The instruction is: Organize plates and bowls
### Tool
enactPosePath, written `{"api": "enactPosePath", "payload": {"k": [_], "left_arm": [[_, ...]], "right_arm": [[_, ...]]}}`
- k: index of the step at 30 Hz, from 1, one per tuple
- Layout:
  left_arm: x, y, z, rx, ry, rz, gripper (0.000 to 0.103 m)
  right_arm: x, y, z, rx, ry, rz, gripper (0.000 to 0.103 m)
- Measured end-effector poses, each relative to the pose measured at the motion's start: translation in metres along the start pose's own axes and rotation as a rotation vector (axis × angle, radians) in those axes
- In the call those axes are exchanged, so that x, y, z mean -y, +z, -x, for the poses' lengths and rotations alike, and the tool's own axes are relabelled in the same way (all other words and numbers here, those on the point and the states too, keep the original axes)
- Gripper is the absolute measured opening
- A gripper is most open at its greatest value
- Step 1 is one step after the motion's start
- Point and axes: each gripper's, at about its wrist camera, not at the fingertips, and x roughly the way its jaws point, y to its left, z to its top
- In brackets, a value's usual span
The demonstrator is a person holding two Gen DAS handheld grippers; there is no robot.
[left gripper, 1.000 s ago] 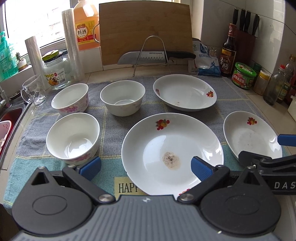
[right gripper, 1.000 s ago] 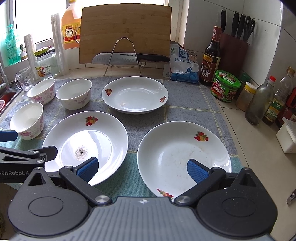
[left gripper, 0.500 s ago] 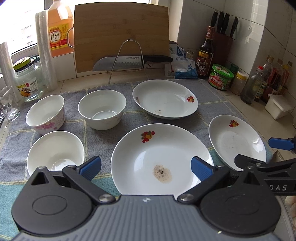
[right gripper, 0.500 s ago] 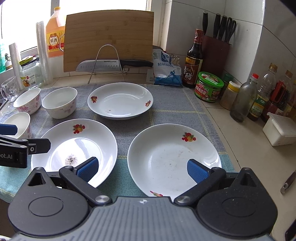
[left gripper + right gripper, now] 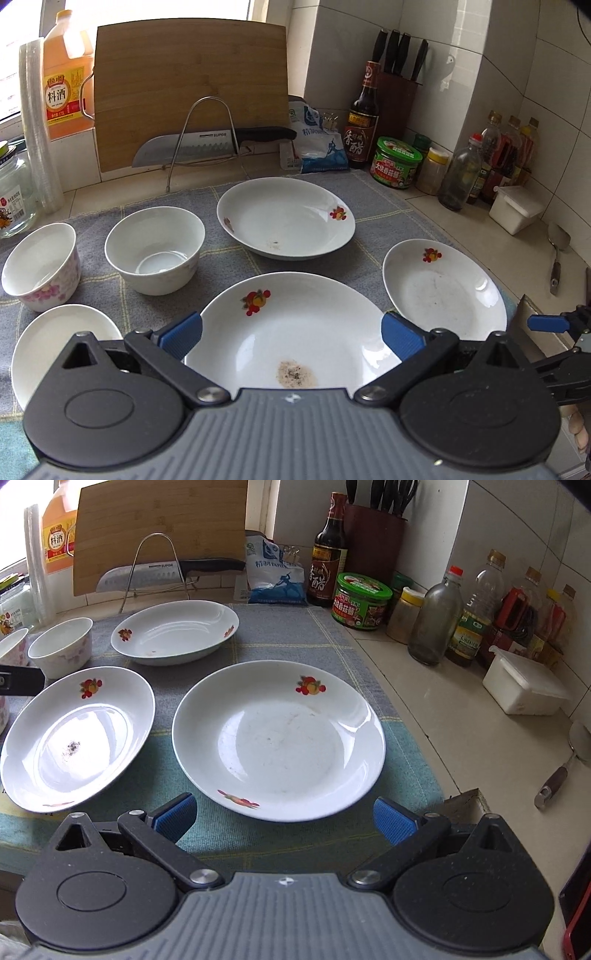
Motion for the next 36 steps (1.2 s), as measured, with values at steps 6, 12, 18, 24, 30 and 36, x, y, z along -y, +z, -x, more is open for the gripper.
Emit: {"api": "enactPosePath", "payload": {"k": [6,12,18,24,30,36], "left_arm": [[0.009,0.009,-0.009,-0.024,0.036,-0.013,0.102],[0.025,0.020,-0.025,-0.055,0.043,-0.032,0.102],[0.044,0.032,-0.041,-0.074,0.034,-0.078,0.102],[0.060,0.042,-0.055,-0.090,0.018,-0.122,0.102],[0.073,0.050,-0.063,-0.109,-0.021,-0.172,0.102],[0.089,0.064,-0.071,-0.120,-0.064,-0.237,0.102]], "right_arm": [[0.015,-0.005,-0.024,-0.025,0.059,0.000,0.103],[0.028,-0.004,-0.046,-0.046,0.144,0.011,0.103],[0.033,-0.001,-0.061,-0.052,0.183,0.077,0.103],[0.034,0.006,-0.065,-0.069,0.221,0.128,0.103],[0.039,0.000,-0.064,-0.030,0.241,0.142,0.103],[0.042,-0.007,-0.061,0.005,0.247,0.126,0.103]]}}
